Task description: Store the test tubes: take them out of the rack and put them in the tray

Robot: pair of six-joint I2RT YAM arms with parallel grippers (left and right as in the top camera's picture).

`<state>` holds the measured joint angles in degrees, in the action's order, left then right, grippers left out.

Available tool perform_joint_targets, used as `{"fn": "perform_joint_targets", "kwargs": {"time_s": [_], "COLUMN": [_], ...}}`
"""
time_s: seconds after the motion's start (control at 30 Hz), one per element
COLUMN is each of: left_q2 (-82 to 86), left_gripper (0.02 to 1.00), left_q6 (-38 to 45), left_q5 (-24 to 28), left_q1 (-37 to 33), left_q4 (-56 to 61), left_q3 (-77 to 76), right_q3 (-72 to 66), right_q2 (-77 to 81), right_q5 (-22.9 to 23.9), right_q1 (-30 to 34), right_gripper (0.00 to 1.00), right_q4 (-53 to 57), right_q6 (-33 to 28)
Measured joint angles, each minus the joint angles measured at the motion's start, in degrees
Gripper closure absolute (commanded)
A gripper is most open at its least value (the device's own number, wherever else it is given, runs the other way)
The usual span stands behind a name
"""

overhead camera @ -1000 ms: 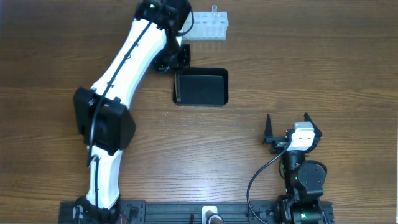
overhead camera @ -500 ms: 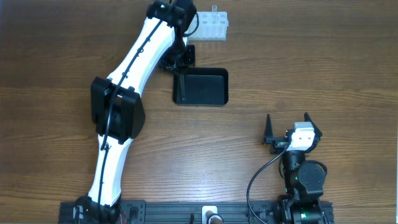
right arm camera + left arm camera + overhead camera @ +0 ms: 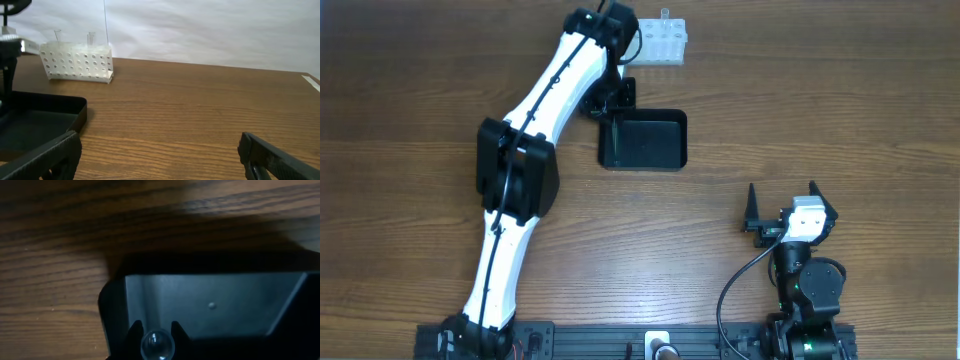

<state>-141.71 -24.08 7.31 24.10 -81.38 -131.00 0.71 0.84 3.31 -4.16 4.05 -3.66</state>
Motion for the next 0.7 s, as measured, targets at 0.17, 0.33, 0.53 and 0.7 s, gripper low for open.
{"fn": "perform_joint_targets", "kwargs": {"time_s": [0.17,0.33,0.53,0.7], "left_q2": [-1.49,-1.57,-2.75,-4.35], "left_gripper": [0.98,0.965,0.958,0.796], "left_q6": [0.44,0.48,0.48,0.76], "left_q5": [-0.24,-0.26,-0.26,-0.39], "left_q1": [0.0,0.0,0.0,0.17], "left_q4": [0.74,1.86,2.4,3.39], "left_q3": [0.0,0.0,-0.04,-0.04], "right_q3": [0.0,0.0,0.0,0.0], "right_q2": [0.0,0.0,0.0,0.0], "right_q5": [0.0,0.0,0.0,0.0], "right_q1": [0.0,0.0,0.0,0.0], "right_gripper": [0.007,0.007,0.007,0.007], "right_q4": [0.0,0.0,0.0,0.0], "right_q6": [-0.02,0.0,0.0,-0.02]}}
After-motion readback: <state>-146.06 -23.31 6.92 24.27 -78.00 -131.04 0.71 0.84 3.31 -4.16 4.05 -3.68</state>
